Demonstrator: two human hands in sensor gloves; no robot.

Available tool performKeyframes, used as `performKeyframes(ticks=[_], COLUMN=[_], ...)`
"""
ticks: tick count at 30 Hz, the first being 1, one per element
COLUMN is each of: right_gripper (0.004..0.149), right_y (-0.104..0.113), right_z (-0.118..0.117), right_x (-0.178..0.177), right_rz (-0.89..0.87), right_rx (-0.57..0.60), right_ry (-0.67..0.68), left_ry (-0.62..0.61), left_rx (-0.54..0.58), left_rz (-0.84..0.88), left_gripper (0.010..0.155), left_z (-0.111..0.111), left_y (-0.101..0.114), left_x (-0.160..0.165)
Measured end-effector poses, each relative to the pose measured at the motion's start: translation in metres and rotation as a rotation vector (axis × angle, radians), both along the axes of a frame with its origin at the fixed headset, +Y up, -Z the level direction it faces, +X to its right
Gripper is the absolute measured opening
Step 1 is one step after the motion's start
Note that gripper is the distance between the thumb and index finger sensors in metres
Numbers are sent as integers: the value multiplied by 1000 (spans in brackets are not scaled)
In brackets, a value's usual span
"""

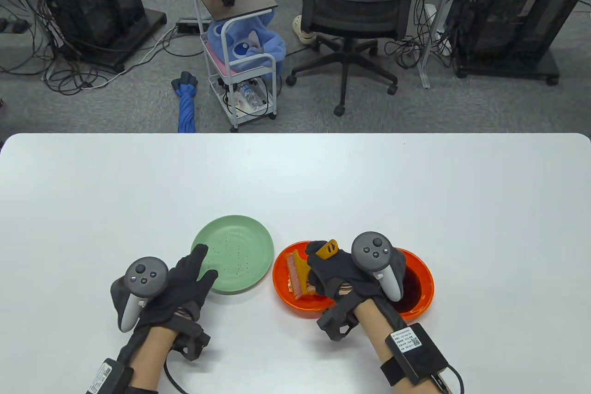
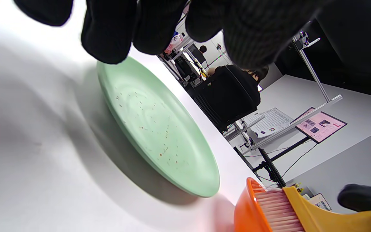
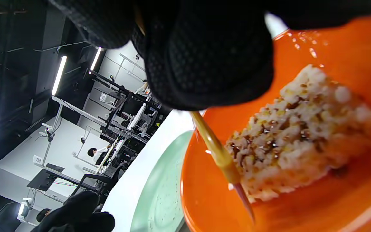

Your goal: Dip brush into soy sauce and glaze onto rice cake

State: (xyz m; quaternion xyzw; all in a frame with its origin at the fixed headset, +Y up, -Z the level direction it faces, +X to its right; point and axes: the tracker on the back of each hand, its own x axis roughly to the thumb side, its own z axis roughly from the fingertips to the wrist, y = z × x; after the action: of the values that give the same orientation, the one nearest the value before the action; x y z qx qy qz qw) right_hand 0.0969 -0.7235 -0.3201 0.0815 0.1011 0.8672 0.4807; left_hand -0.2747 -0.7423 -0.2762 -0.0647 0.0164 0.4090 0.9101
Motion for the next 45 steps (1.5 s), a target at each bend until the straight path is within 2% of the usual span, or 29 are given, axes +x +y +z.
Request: performKeyframes(ticks=[11, 23, 28, 32, 38, 45], right_gripper=[48, 48, 48, 48, 48, 49], right_y=[-3, 12, 27, 34, 15, -1], right_z=[-1, 3, 2, 1, -2, -6], right_x=[19, 46, 38, 21, -3, 1], right_rz=[35, 139, 143, 48, -9, 23], right_rx=[-46, 2, 33, 57, 17, -13], right_ry=[-55, -98, -75, -46, 9, -4], left_ry=[3, 13, 12, 9, 7, 3], left_rx=[-4, -14, -15, -15, -15, -17], left_rz=[0, 4, 3, 1, 4, 0], left_gripper=[70, 70, 70, 70, 70, 70], left_z=[0, 1, 0, 0, 0, -1], left_y=[-1, -1, -2, -2, -2, -3], left_x=[0, -2, -2, -2, -2, -2])
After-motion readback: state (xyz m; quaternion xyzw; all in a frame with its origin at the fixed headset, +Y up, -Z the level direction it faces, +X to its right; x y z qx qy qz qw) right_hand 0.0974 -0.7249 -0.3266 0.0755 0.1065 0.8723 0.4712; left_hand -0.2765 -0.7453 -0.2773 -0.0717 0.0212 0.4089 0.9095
